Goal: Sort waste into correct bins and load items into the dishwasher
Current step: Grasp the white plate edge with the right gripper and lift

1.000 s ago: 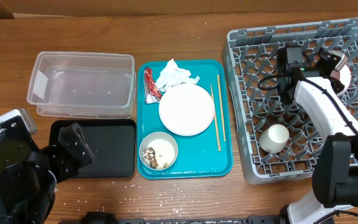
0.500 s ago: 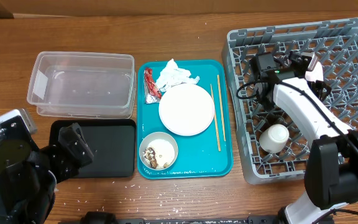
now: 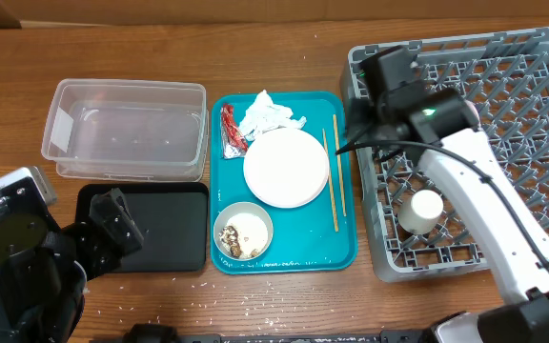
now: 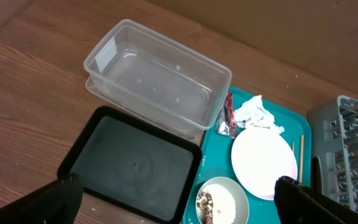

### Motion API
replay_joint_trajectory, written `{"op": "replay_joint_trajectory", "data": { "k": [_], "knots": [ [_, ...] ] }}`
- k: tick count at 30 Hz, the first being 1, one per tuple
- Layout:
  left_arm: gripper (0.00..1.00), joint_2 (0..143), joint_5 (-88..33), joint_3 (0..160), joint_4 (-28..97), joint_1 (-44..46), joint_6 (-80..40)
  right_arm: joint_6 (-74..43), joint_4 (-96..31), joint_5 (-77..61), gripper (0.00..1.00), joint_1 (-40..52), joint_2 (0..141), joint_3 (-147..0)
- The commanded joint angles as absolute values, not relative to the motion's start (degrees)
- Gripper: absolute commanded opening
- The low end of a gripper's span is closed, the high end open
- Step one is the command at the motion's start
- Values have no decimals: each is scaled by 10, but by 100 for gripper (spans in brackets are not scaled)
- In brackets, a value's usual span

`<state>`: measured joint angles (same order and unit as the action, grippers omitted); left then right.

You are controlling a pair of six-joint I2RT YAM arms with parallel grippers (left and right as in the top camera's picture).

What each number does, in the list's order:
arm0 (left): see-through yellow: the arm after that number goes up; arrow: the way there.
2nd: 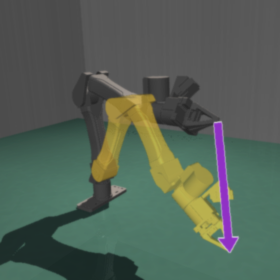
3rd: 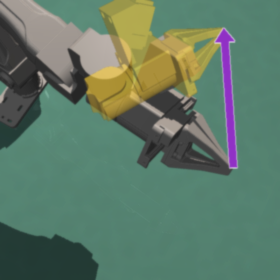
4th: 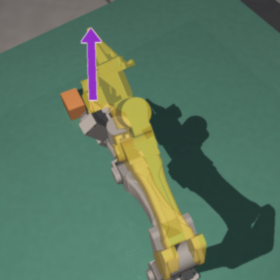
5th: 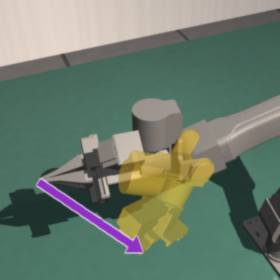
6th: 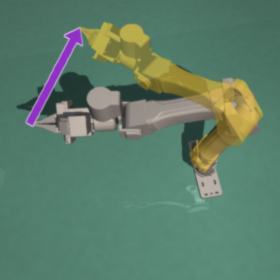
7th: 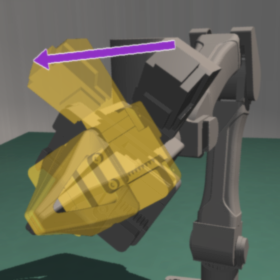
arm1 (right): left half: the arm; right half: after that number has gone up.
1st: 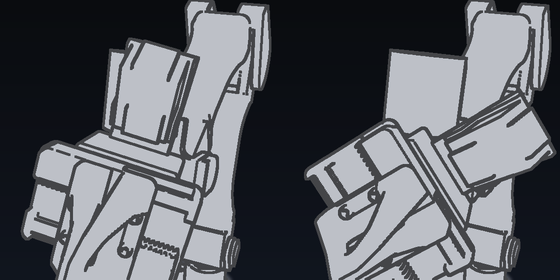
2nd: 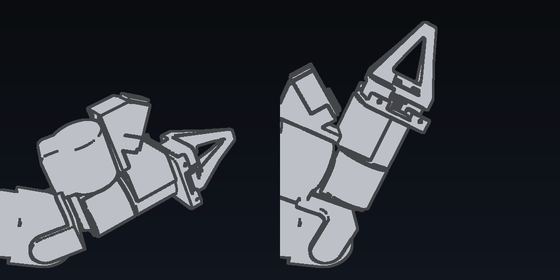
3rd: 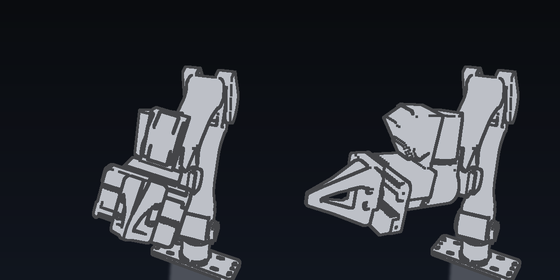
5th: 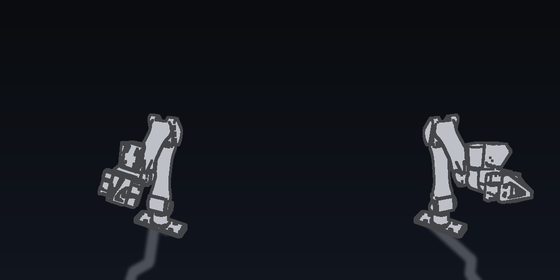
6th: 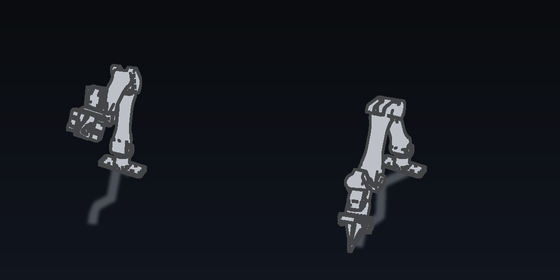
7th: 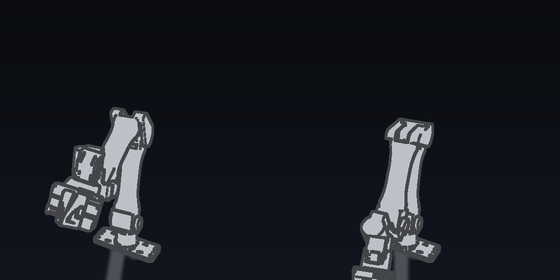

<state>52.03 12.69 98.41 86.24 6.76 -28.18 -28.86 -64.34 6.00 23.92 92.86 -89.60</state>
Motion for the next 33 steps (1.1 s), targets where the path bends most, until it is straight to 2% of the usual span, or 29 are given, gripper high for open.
{"op": "replay_joint_trajectory", "data": {
  "k": [1, 7, 12, 16, 20, 24, 28, 33],
  "knots": [
    [100, 521, 137, 985, 864, 72, -283, -377, -637, -63, 66, 266, 959, -864],
    [100, 521, 137, 985, 864, 72, -283, -514, -582, -73, 56, 291, 1027, -784],
    [100, 521, 137, 985, 864, 72, -283, -536, -535, -119, 49, 291, 1069, -749],
    [100, 521, 137, 985, 864, 72, -283, -579, -506, -118, 49, 293, 1085, -721],
    [100, 521, 137, 985, 864, 72, -283, -601, -463, -142, 36, 293, 1103, -696],
    [100, 521, 137, 985, 864, 72, -283, -601, -437, -151, 13, 293, 1108, -689],
    [100, 521, 137, 985, 864, 72, -283, -601, -439, -151, 4, 292, 1108, -691],
    [100, 521, 137, 985, 864, 72, -283, -597, -440, -151, 4, 289, 1094, -697]
  ]
}}
